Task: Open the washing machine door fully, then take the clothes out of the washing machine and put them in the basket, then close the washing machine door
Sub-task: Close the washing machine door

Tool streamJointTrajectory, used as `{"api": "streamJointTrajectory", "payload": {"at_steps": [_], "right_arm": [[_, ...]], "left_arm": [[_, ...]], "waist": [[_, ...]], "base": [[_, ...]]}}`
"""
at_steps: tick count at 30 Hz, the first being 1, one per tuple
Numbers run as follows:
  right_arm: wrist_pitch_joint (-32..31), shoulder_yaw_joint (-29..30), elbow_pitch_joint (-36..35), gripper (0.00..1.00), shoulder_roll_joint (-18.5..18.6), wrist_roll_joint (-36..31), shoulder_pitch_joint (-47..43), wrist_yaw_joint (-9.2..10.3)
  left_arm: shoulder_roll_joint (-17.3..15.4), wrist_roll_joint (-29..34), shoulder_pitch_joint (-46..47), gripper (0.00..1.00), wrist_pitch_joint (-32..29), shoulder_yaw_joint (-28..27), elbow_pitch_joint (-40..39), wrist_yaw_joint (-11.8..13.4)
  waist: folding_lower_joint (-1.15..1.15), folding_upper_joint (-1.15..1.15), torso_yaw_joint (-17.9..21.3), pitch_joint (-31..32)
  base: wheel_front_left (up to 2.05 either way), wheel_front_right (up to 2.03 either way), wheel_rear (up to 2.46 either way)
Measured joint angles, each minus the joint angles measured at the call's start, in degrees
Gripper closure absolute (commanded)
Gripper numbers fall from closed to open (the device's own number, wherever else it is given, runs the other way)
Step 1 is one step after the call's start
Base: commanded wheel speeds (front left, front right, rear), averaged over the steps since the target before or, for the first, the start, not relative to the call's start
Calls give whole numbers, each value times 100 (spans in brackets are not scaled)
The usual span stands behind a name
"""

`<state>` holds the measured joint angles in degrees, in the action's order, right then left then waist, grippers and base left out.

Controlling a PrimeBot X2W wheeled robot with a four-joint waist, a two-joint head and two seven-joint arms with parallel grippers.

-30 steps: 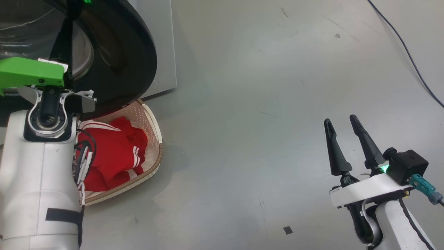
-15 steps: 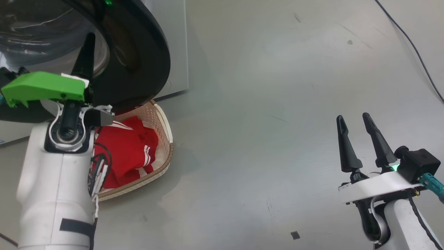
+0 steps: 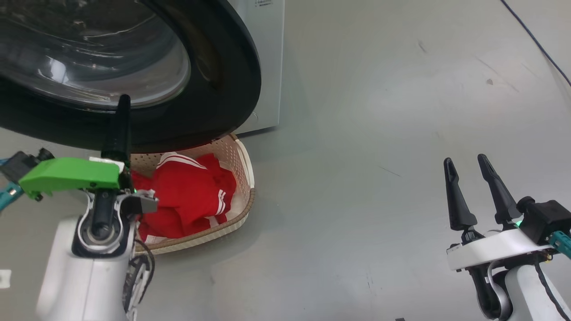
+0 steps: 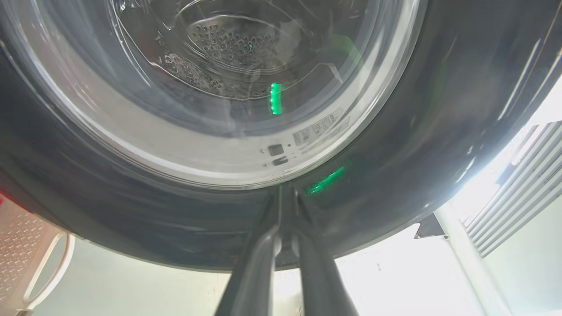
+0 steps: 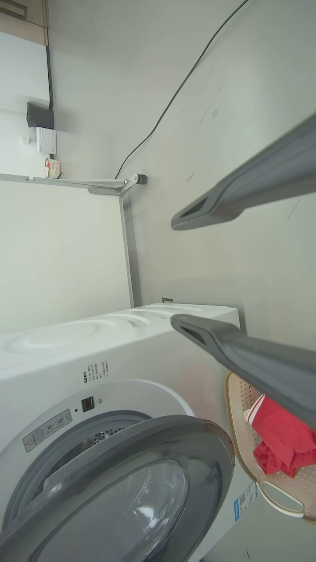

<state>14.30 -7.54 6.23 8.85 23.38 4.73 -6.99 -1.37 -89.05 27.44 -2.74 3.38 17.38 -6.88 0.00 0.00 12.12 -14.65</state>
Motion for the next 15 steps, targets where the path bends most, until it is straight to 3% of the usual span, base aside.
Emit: {"api": "streamJointTrajectory", "payload": {"at_steps": [1, 2, 7, 15], "right_arm": [[16, 4, 2, 0, 4, -26, -30, 0], [16, 14, 9, 0, 20, -68, -98, 0], [16, 13, 23, 0, 25, -142, -223, 0], [16, 8, 22, 0, 21, -237, -323, 0]], "left_arm": [[-1, -32, -123, 48, 13, 60, -75, 0], [0, -125, -347, 0, 101, 177, -269, 0], [-4, -14, -851, 0, 489, 270, -528, 0], [-107, 1377, -1486, 0, 1173, 691, -720, 0]], "waist": [[0, 0, -38, 34], [0, 0, -122, 98], [0, 0, -328, 276], [0, 0, -625, 540]], "base": [[0, 0, 0], [0, 0, 0], [0, 0, 0], [0, 0, 0]]}}
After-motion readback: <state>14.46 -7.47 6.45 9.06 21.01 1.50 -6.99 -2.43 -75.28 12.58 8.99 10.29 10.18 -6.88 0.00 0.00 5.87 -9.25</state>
